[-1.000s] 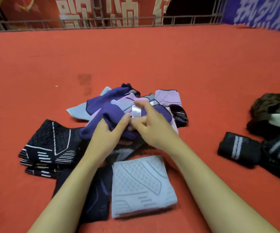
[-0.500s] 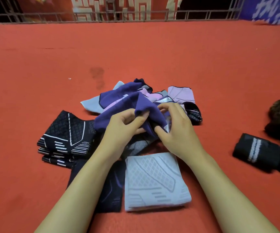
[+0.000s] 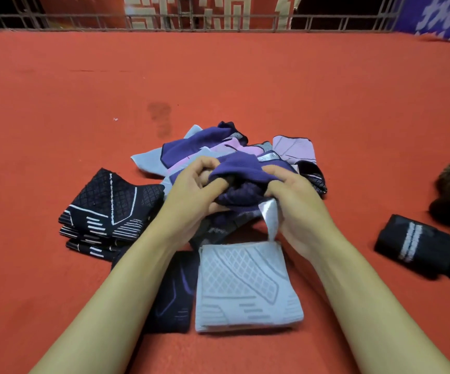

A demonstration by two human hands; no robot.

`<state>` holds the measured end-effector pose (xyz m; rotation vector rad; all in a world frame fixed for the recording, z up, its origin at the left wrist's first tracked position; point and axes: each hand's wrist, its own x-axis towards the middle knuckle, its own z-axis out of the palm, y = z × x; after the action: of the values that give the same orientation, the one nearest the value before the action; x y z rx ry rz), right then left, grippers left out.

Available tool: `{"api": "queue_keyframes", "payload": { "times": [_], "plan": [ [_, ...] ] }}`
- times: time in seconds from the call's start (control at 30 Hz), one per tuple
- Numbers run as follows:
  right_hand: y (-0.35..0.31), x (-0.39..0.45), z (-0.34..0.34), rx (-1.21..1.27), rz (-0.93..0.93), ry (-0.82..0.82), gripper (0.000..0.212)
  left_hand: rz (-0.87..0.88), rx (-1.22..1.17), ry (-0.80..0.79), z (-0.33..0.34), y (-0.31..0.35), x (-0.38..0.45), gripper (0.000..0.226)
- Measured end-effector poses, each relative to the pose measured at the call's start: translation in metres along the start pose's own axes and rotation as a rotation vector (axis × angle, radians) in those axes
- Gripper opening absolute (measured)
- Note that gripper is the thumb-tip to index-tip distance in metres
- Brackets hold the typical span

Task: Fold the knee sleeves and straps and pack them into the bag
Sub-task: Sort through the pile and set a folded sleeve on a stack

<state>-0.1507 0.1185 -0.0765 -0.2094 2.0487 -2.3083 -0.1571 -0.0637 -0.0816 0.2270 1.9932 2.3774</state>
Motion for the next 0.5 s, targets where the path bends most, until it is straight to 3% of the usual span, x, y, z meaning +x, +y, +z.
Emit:
{"api": "queue_keyframes", "payload": {
  "times": [0.07, 0.13, 0.23, 0.3, 0.33, 0.4, 0.43, 0.5],
  "plan": [
    [-0.010, -0.009, -0.001, 0.259, 0.186, -0.285, 0.053, -0.044, -0.020, -0.021, -0.001, 0.002, 0.000, 0.022],
    [-0.015, -0.011, -0.005, 0.316, 0.240, -0.460, 0.056, -0.077, -0.075, -0.065, -0.002, 0.004, -0.002, 0.024],
    [-0.018, -0.011, -0.010, 0.381, 0.273, -0.542, 0.047, -0.091, -0.180, -0.123, 0.001, 0.008, -0.006, 0.032],
    [-0.018, -0.011, -0.013, 0.226, 0.141, -0.548, 0.039, -0.099, -0.202, -0.128, 0.005, 0.012, -0.007, 0.031],
    [-0.017, -0.010, -0.011, 0.039, 0.036, -0.486, 0.034, -0.100, -0.188, -0.131, 0.007, 0.013, -0.007, 0.030],
    [-0.007, -0.004, -0.005, -0.306, -0.106, -0.199, 0.018, -0.133, -0.136, -0.094, 0.011, 0.013, -0.005, 0.027],
    [-0.002, 0.000, -0.001, -0.386, -0.137, -0.044, 0.013, -0.146, -0.137, -0.083, 0.014, 0.013, -0.005, 0.026],
    [0.007, 0.006, 0.001, -0.395, -0.153, 0.145, 0.012, -0.096, -0.204, -0.211, 0.013, 0.012, -0.007, 0.031]
  ]
}}
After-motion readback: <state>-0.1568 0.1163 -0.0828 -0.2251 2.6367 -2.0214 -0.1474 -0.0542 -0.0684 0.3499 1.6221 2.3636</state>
